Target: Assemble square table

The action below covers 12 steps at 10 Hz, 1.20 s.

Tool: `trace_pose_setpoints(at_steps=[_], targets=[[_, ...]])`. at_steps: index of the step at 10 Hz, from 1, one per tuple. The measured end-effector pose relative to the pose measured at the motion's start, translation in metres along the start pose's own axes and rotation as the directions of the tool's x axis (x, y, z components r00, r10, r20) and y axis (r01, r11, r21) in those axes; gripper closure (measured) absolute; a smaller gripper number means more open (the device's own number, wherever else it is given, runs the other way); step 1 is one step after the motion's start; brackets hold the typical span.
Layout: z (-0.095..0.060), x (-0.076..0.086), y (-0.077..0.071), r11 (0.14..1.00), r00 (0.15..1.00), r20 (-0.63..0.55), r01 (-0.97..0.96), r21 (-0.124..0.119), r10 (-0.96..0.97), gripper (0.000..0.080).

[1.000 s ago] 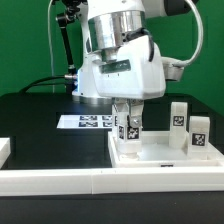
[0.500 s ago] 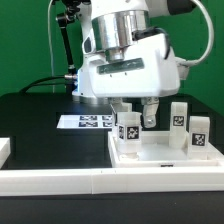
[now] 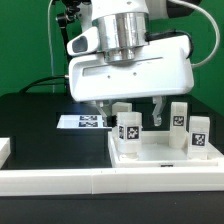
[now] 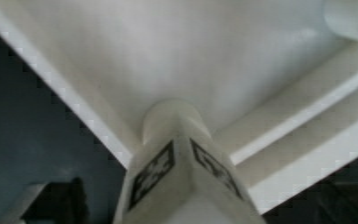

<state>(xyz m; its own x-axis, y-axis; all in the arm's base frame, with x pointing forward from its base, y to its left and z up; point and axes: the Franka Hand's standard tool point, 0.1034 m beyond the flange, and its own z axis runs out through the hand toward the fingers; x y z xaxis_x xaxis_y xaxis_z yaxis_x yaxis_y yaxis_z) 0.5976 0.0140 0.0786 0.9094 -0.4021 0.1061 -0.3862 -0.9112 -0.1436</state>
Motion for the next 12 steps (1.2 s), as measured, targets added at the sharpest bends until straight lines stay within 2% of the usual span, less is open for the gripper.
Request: trace_pose_setpoints(at_steps=[1,4,7,8,11,12], targets=[[-0.0002,-0.0002,-0.0002,0.994,0.994,0.0,0.108,-0.01,-0.108,0.0151],[-0.0014,0.003,0.0044,0.953,0.953,0.002,0.304,-0.013,-0.304,0.0151],[-0.0019,0.0046,0.0073,0.891,0.891,0.003,0.454,-0.015,-0.454,0.0151],[-0.0022,0.0059,0.0088,0.847,0.847,0.008,0.532,-0.018,-0.532,0.0151],[-0.0022,0.0063,0.0093,0.843,0.843,0.008,0.538,-0.018,-0.538,0.0173],[-0.0021,0.0063,0.0093,0.852,0.852,0.007,0.524,-0.018,-0.524,0.0343]])
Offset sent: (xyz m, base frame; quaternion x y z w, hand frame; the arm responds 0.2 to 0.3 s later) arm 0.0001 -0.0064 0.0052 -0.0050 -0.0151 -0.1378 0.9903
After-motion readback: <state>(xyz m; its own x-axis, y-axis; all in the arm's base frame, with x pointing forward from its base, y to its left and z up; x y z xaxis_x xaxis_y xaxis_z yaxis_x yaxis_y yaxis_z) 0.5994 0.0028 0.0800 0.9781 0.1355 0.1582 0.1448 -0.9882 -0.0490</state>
